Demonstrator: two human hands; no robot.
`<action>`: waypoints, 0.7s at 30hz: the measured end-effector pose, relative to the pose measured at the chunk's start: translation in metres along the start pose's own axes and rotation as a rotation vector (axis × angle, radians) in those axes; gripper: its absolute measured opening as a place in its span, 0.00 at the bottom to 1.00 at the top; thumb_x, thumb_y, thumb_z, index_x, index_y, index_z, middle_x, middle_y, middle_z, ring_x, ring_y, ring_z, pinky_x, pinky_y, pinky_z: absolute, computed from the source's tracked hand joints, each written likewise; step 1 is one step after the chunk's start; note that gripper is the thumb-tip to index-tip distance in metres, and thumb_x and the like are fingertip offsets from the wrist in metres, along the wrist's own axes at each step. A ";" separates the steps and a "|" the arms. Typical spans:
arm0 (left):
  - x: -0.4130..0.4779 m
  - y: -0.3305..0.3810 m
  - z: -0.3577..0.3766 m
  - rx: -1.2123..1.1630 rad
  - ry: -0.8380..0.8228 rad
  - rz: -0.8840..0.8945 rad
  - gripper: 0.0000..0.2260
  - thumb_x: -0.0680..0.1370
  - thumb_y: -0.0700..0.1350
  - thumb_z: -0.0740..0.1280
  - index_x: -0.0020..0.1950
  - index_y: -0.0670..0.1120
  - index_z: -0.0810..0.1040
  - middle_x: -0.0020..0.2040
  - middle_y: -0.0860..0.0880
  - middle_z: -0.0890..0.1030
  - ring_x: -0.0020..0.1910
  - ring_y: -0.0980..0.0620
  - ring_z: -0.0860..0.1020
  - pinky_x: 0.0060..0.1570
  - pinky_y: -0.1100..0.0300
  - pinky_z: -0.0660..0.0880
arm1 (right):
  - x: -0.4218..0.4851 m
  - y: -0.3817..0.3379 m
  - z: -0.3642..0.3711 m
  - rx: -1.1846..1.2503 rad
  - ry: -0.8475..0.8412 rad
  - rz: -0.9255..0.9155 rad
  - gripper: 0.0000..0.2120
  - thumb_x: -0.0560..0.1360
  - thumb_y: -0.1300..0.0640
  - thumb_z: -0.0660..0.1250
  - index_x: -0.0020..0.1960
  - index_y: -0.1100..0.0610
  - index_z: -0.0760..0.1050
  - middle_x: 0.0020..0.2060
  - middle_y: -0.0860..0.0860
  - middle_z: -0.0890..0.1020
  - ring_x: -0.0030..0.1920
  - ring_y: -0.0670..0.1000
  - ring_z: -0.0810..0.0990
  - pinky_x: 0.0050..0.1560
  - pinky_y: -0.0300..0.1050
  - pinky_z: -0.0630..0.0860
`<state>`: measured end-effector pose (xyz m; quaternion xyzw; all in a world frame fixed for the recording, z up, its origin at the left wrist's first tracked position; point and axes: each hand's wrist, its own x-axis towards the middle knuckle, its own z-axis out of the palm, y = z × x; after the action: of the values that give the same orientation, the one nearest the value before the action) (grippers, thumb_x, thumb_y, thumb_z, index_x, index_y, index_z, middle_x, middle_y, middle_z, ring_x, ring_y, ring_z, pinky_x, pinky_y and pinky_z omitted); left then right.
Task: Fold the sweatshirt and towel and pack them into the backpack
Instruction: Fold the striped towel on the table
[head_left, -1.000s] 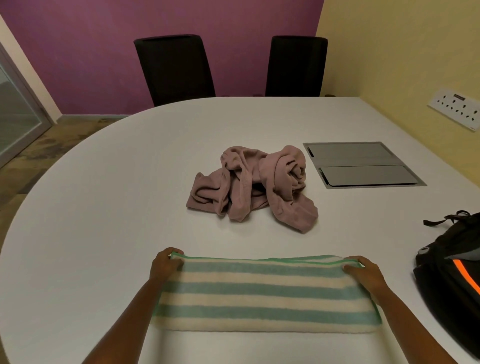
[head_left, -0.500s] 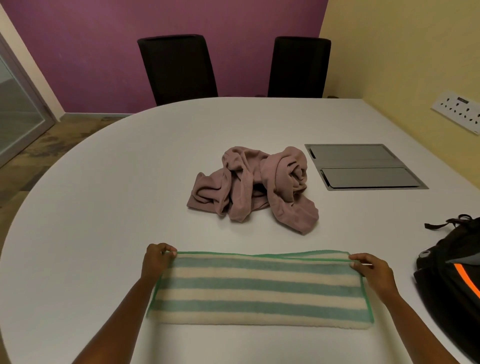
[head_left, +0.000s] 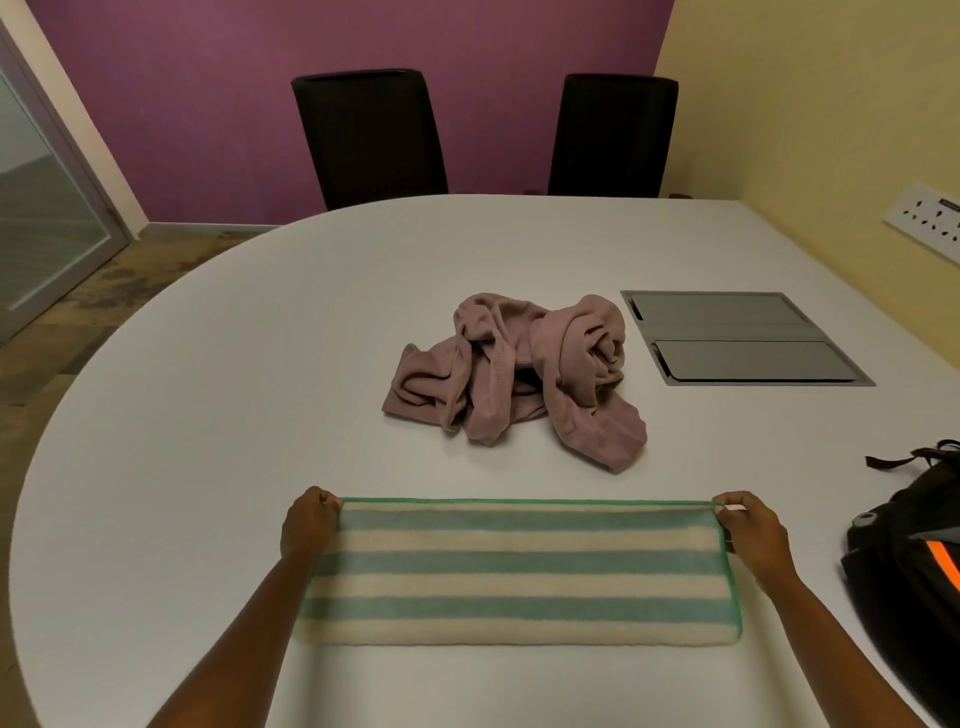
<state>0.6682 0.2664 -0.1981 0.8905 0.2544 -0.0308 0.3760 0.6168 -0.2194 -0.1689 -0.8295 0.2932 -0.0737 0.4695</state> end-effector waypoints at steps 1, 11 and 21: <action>0.000 0.001 0.000 0.009 -0.002 -0.009 0.08 0.78 0.38 0.60 0.51 0.34 0.75 0.54 0.35 0.79 0.54 0.38 0.75 0.51 0.52 0.69 | -0.001 -0.002 0.003 -0.023 0.010 -0.006 0.07 0.76 0.64 0.60 0.43 0.56 0.74 0.39 0.59 0.78 0.39 0.58 0.74 0.46 0.51 0.74; -0.005 0.002 0.002 0.058 0.040 -0.050 0.07 0.78 0.37 0.59 0.53 0.36 0.73 0.55 0.35 0.76 0.54 0.36 0.75 0.52 0.50 0.71 | -0.002 -0.012 0.028 -0.093 0.035 -0.027 0.09 0.78 0.60 0.60 0.57 0.60 0.72 0.44 0.62 0.79 0.47 0.61 0.76 0.53 0.52 0.71; -0.064 -0.013 0.044 0.483 0.008 0.333 0.27 0.81 0.53 0.47 0.62 0.35 0.74 0.60 0.32 0.76 0.59 0.33 0.76 0.52 0.40 0.75 | -0.046 0.011 0.061 -0.559 0.017 -0.248 0.18 0.78 0.58 0.58 0.66 0.61 0.70 0.65 0.64 0.71 0.67 0.63 0.66 0.63 0.64 0.65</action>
<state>0.6126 0.2170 -0.2225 0.9838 0.0916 -0.0248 0.1521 0.5984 -0.1528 -0.2048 -0.9554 0.2025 -0.0538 0.2082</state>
